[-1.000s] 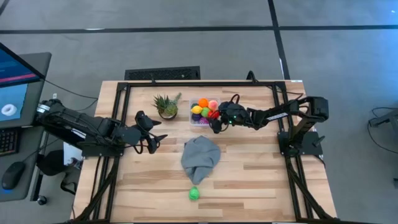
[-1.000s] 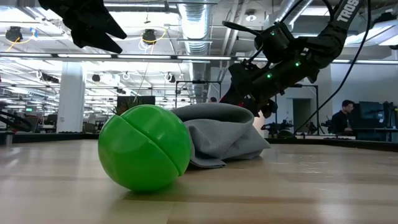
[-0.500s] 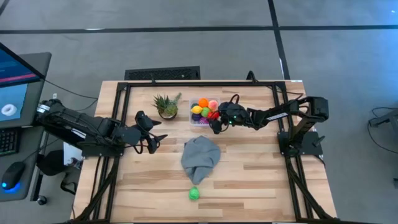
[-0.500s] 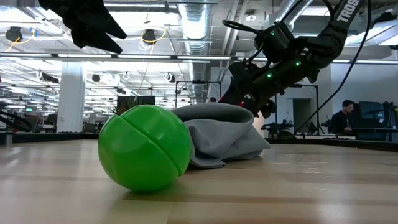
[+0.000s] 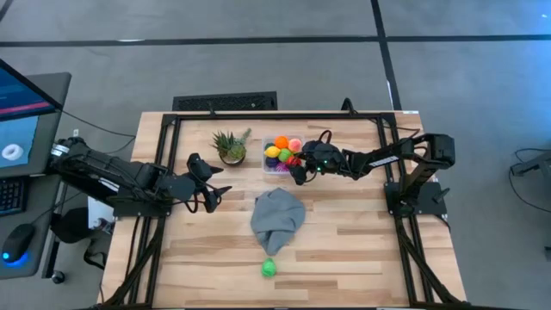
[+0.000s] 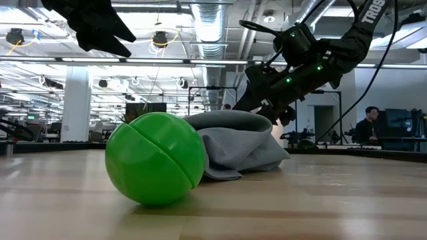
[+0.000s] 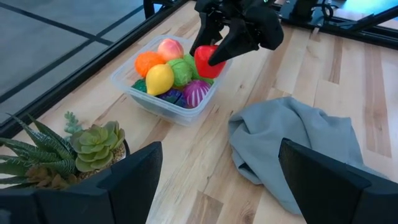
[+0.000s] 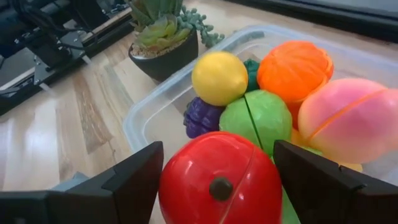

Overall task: Pick and placing Produce into tupperware
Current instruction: Put the red apple into the transparent container, then put the green pear into the transparent container

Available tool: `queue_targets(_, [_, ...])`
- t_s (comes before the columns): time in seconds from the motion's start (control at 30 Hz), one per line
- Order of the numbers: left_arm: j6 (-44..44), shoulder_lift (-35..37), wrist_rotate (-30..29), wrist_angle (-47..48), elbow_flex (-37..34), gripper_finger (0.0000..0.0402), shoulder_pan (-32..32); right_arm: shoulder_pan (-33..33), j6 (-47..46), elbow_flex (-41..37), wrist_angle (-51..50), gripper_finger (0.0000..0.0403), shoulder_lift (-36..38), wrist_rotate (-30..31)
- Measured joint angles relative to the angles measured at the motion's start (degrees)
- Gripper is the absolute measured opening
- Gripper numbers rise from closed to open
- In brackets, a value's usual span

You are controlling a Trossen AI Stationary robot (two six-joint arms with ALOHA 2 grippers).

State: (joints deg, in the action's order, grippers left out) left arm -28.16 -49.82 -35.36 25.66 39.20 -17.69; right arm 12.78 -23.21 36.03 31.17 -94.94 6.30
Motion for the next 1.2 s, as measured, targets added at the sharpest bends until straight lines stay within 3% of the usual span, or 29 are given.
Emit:
queue_targets(0.6, [0.0, 0.0, 0.1, 0.4, 0.0, 0.0311, 0.0, 0.5, 3.3, 4.0, -6.8, 0.0361, 0.1, 1.5])
queue_targets(1.2, [0.0, 0.0, 0.3, 1.1, 0.0, 0.0311, 0.0, 0.5, 7.1, 9.1, -11.9, 0.0356, 0.1, 1.7])
